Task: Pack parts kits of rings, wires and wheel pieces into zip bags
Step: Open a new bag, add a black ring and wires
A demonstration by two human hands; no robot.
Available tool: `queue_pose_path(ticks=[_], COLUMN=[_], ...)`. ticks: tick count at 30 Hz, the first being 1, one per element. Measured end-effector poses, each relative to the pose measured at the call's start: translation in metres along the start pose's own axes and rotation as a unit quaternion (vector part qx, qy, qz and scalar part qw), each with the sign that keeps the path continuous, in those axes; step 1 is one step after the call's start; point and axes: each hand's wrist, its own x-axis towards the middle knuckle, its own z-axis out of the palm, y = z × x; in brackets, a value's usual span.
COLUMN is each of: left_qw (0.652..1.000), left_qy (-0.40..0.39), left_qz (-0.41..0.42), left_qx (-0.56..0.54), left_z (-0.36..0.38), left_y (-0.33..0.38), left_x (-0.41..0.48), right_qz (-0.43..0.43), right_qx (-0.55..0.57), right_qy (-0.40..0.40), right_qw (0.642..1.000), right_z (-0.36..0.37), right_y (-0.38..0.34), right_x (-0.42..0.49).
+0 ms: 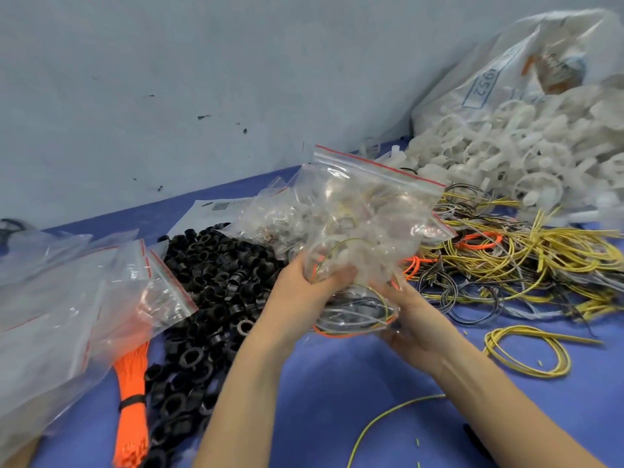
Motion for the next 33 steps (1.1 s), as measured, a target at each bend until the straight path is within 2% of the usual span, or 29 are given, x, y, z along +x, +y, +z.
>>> queue_pose_path(ticks=[2,4,8,10,12,15,18,20,22,24,26,29,33], left_qw=[0.998,0.994,0.978,0.957,0.953,0.974,0.988,0.976,0.944,0.910,0.889,0.868,0.863], left_qy=[0.041,0.036,-0.163,-0.207,-0.168,-0.074,0.053,0.182,0.299,0.380,0.409,0.390,0.386], left_qz=[0.028,0.049,0.003,-0.006,-0.006,-0.011,-0.042,-0.064,-0.063,-0.056,-0.057,-0.091,-0.132], left_qx=[0.043,0.092,0.128,0.203,0.254,0.216,0.138,0.100,0.121,0.157,0.200,0.293,0.298], left_z=[0.002,-0.004,-0.032,-0.052,-0.077,-0.120,-0.155,-0.168,-0.172,-0.174,-0.176,-0.175,-0.166], left_y=[0.001,0.002,0.013,0.017,0.023,0.023,0.011,0.001,-0.008,-0.012,-0.016,-0.021,-0.026], left_x=[0.001,-0.001,-0.012,-0.020,-0.029,-0.046,-0.055,-0.054,-0.047,-0.044,-0.041,-0.033,-0.027], right_qz=[0.018,0.067,0.099,0.111,0.142,0.205,0.234,0.163,0.053,-0.050,-0.052,0.100,0.178], right_qx=[-0.008,0.005,0.027,-0.001,-0.020,-0.028,-0.169,-0.183,-0.098,-0.020,-0.059,-0.128,-0.078], right_qy=[0.013,0.010,-0.031,-0.058,-0.085,-0.105,-0.096,-0.061,-0.050,-0.076,-0.106,-0.119,-0.097], right_qw=[1.000,0.998,0.994,0.992,0.986,0.973,0.953,0.968,0.992,0.996,0.991,0.979,0.976], right_z=[-0.003,-0.007,-0.010,-0.008,0.001,0.037,0.091,0.143,0.186,0.202,0.193,0.183,0.119], right_y=[-0.001,-0.002,-0.004,-0.002,0.000,-0.012,-0.037,-0.065,-0.082,-0.074,-0.044,0.016,0.062], right_x=[-0.001,-0.001,-0.002,-0.004,-0.001,0.010,0.034,0.062,0.089,0.099,0.094,0.057,0.027])
